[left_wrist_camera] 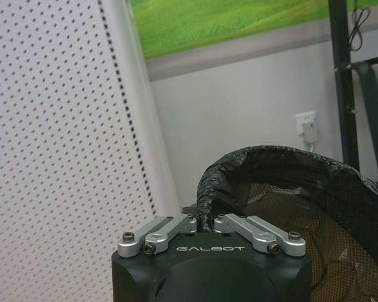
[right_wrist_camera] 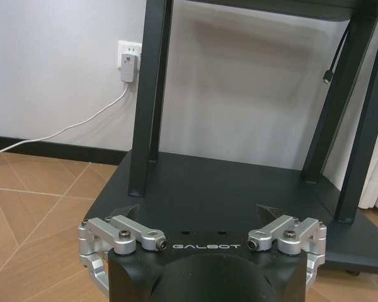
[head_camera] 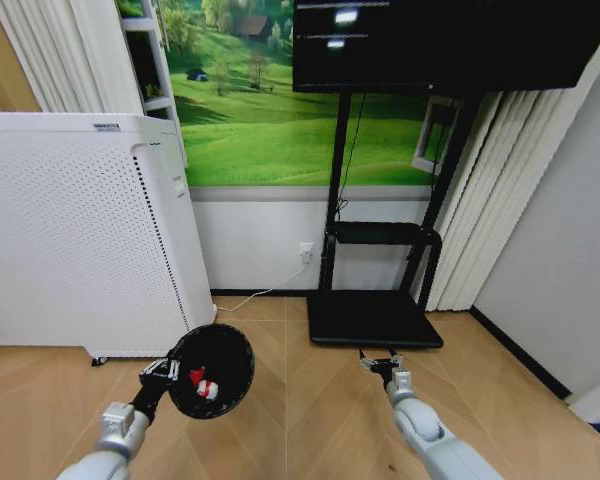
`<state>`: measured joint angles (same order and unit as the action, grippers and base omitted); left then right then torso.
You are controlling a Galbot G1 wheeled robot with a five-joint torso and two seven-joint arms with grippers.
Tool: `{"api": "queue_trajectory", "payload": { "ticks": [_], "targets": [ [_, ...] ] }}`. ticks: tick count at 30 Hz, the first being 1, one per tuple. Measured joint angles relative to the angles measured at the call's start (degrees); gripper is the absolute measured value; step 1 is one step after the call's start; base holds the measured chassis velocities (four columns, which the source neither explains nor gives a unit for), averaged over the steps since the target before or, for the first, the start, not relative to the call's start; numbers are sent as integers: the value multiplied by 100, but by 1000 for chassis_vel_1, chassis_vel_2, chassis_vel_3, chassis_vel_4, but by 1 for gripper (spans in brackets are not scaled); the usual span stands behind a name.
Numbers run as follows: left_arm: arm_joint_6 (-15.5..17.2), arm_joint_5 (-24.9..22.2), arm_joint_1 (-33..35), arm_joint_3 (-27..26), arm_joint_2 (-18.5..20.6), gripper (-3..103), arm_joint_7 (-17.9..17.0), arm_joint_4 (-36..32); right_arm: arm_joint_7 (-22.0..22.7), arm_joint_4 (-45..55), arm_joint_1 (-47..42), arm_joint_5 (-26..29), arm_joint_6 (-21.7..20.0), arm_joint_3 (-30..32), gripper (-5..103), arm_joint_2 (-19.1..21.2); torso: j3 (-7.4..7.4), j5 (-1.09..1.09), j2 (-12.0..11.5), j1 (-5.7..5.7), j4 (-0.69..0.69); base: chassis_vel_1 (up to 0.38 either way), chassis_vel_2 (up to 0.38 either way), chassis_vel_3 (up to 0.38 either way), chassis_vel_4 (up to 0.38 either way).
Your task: Pick up the trash bin and place the garbage on the floor into it.
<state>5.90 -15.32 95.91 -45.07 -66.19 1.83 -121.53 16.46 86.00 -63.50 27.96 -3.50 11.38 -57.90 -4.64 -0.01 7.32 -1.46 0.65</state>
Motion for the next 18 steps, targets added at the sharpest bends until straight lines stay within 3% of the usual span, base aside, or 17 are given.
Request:
{"api": "queue_trajectory", "payload": {
  "ticks": [7,18],
  "targets": [
    [-113,46,-64,-52,-49,6,1,215,-29,-84,23,13,-8,-44,100,-64,0,0,0,0,1,-20,-23,27,18],
    [-93,80,-323,94,-78,6,-14,296,-117,-273,128,13,66,-132,100,-47,-1,1,0,-1,2,-168,-147,156,147]
  ]
}}
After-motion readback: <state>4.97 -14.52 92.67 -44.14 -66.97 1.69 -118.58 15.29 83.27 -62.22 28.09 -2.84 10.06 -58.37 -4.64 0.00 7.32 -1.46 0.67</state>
